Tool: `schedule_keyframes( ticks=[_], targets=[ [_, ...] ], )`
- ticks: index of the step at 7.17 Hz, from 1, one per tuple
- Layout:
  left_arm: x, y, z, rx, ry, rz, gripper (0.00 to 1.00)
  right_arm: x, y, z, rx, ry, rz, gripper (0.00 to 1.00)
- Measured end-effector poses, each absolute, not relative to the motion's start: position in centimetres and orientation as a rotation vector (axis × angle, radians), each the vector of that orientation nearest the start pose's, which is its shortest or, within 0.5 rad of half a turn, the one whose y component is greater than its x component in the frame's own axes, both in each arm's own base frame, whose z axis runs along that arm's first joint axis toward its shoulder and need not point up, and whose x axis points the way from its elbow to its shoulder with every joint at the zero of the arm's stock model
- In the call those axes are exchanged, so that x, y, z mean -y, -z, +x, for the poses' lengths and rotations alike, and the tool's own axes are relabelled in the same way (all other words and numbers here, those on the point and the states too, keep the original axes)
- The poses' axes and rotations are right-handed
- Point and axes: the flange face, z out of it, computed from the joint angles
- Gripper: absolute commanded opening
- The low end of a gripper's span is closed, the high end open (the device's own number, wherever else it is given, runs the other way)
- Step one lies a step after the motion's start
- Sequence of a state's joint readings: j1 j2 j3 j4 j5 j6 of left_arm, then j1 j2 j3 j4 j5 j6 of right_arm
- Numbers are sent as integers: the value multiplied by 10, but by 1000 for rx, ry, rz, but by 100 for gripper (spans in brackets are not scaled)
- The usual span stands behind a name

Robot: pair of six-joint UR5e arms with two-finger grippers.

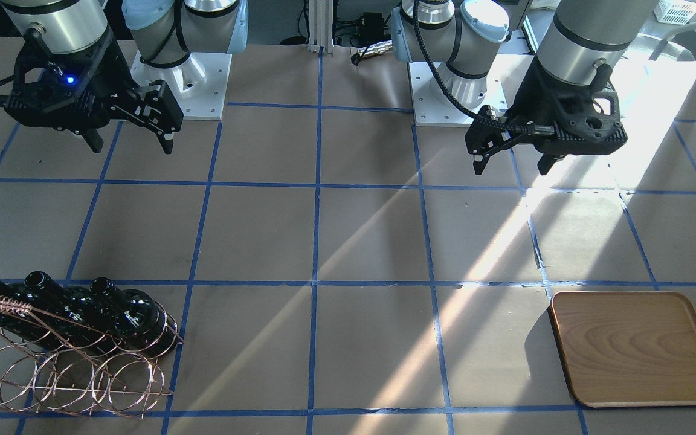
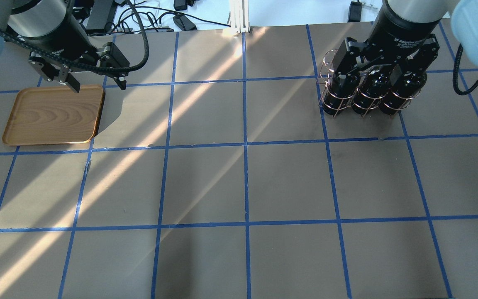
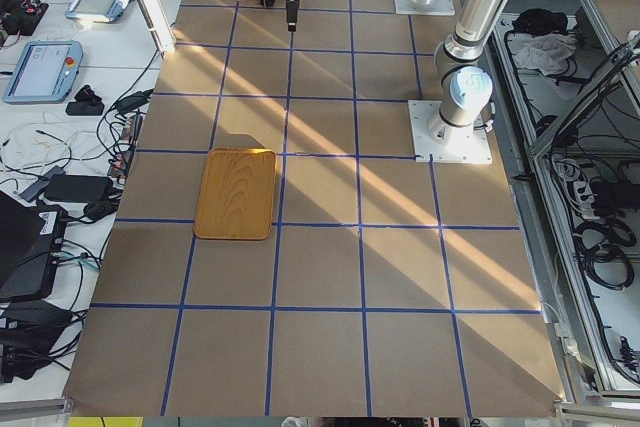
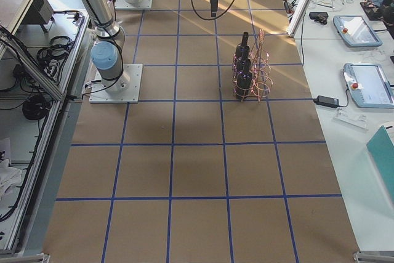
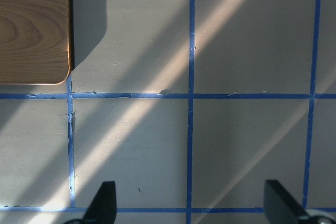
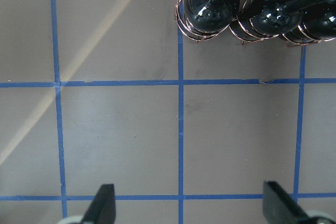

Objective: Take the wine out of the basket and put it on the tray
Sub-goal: 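Lower the right gripper onto the bottle in the copper rack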

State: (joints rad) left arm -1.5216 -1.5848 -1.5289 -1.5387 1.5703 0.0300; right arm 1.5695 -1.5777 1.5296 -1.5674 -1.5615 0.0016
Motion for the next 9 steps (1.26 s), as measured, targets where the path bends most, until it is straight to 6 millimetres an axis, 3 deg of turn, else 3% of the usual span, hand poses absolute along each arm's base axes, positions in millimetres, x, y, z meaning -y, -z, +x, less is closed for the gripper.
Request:
schedule_keyframes(
  ticks=[6,8,9],
  targets=[
    [511,-501,-107,-3132,74,-53,100,496,-517,131,-3136,70,20,100],
    [511,-500,-108,-3139,66,-53,100,511,-525,127,-3139,90,28,100],
    [511,-500,-108,-3141,65,-51,100,530,-530,121,-3146,106,42,100]
  ],
)
